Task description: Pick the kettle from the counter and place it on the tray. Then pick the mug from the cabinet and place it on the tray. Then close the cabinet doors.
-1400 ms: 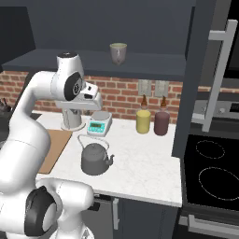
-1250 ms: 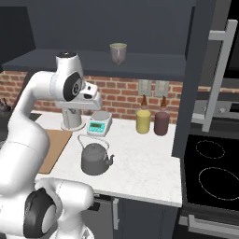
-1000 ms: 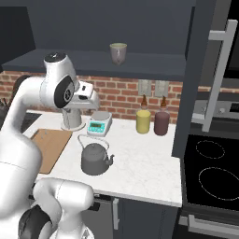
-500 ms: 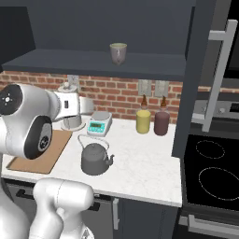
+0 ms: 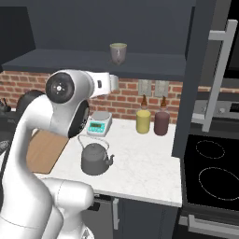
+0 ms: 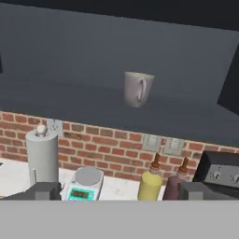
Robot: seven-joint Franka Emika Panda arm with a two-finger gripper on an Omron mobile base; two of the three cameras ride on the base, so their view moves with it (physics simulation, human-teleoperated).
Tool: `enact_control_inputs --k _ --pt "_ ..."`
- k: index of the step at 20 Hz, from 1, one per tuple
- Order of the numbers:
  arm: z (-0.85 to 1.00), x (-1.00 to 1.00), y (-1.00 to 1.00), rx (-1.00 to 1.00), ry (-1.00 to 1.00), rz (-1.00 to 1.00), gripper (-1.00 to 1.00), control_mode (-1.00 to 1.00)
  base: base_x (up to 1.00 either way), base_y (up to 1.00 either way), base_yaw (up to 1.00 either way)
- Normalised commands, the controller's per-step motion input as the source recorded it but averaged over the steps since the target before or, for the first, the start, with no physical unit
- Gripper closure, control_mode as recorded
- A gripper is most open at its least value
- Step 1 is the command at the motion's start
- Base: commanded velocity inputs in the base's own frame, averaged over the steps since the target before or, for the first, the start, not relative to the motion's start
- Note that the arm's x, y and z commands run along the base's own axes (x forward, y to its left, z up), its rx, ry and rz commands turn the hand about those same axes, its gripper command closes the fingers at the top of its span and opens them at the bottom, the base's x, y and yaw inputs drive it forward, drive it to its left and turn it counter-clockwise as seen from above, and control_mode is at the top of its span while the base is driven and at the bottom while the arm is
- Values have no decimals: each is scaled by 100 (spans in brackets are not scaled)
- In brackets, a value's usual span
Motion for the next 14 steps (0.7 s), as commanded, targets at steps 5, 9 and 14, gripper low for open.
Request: enact_control_inputs --k 5,9,14 --pt "3 50 -2 5 0 6 -100 -100 0 0 0" --pt "0 0 -4 0 0 0 -100 -100 0 0 0" --pt "0 22 -15 0 7 0 -100 -100 0 0 0"
